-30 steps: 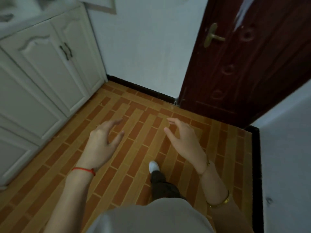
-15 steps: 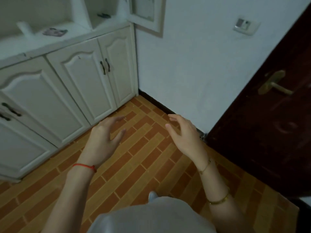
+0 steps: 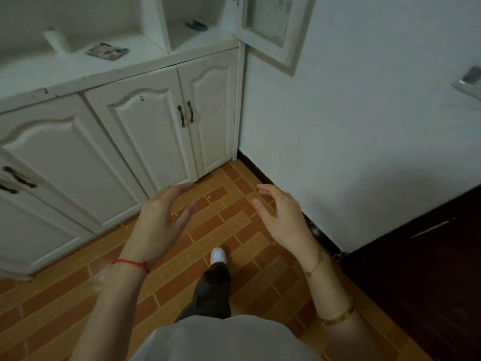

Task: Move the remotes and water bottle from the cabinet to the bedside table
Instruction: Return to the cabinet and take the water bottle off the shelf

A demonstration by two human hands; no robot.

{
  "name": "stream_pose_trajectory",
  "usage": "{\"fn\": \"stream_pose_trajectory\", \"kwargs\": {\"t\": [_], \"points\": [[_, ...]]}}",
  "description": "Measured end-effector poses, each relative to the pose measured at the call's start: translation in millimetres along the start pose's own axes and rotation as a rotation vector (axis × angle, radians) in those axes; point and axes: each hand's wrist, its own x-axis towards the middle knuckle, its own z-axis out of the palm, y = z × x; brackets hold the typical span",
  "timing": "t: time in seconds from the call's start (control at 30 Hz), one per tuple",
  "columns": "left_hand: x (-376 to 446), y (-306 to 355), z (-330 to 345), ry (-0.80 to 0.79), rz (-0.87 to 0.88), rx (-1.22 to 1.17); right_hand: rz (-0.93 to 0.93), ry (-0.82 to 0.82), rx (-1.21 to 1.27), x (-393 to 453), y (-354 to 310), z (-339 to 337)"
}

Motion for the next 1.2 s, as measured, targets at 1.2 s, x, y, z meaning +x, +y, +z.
{"fn": "stream_pose_trajectory", "kwargs": {"t": [1.2], "points": [[566.5, -24.9, -28.0, 0.201, 0.094, -0.021, -0.204, 0.025, 0.067, 581.1, -24.9, -57.5]]}}
